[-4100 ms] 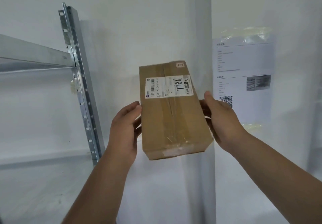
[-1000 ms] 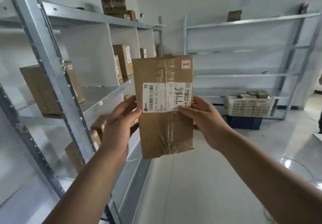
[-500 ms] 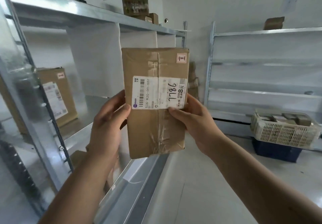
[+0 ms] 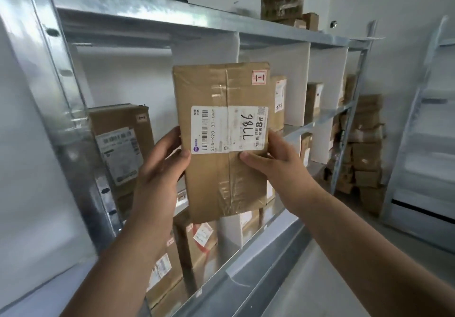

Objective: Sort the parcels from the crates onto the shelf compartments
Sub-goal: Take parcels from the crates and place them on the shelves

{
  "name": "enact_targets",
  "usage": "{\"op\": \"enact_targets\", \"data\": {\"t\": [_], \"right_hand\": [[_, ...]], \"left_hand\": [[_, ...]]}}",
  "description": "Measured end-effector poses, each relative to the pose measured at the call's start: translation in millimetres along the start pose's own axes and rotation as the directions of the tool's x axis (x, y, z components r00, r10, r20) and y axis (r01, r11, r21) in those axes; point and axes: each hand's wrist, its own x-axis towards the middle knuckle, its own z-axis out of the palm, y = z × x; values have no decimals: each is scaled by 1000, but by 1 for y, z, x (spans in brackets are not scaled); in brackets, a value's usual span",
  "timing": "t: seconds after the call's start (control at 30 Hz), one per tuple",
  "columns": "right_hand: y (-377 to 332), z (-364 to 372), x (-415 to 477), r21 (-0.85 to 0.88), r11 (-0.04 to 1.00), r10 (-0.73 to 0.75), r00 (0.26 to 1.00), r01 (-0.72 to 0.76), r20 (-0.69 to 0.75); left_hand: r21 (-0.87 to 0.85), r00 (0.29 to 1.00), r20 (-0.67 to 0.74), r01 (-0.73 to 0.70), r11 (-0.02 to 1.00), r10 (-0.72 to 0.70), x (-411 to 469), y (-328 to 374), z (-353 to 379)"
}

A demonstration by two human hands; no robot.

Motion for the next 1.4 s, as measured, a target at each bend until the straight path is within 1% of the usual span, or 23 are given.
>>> {"op": "enact_targets", "data": {"t": [0.1, 0.23, 0.37, 0.43, 0.53, 0.63, 0.77, 0.9, 1.07, 1.23, 1.3, 1.4], "right_hand": [[10, -7, 31, -11, 1000, 20, 998, -19, 65], [21, -17, 74, -13, 1000, 4, 982, -2, 186], [32, -21, 113, 5, 999, -33, 961, 33, 274], [38, -21, 129, 7, 998, -57, 949, 58, 309], [53, -21, 147, 13, 997, -70, 932, 70, 354], [67, -18, 156, -26, 996, -65, 910, 83, 409], [85, -10, 167, -51, 996, -41, 913, 67, 407], [92, 2, 179, -80, 994, -38, 912, 77, 408], [99, 28, 202, -90, 995, -14, 931, 50, 365], [106, 52, 222, -99, 995, 30, 939, 4, 344], [107, 60, 227, -88, 996, 46, 944, -18, 328], [111, 71, 233, -91, 994, 78, 950, -53, 301]], "left_hand": [[-5, 992, -124, 15, 1000, -16, 11, -7, 16], [20, 954, -300, -3, 1000, 9, 29, -19, 44], [111, 914, -402, -7, 994, 52, 51, -31, 62], [127, 899, -434, -1, 992, 57, 59, -37, 65], [155, 879, -475, 30, 988, 48, 69, -49, 68], [200, 861, -507, 77, 977, 36, 75, -63, 70], [323, 861, -508, 159, 933, 29, 84, -78, 68], [434, 836, -544, 217, 874, 63, 96, -87, 63], [492, 832, -551, 261, 830, 66, 122, -94, 53], [546, 796, -596, 309, 779, 102, 148, -104, 51], [590, 787, -605, 342, 731, 120, 154, -107, 52], [658, 799, -586, 374, 653, 132, 161, -109, 55]]}}
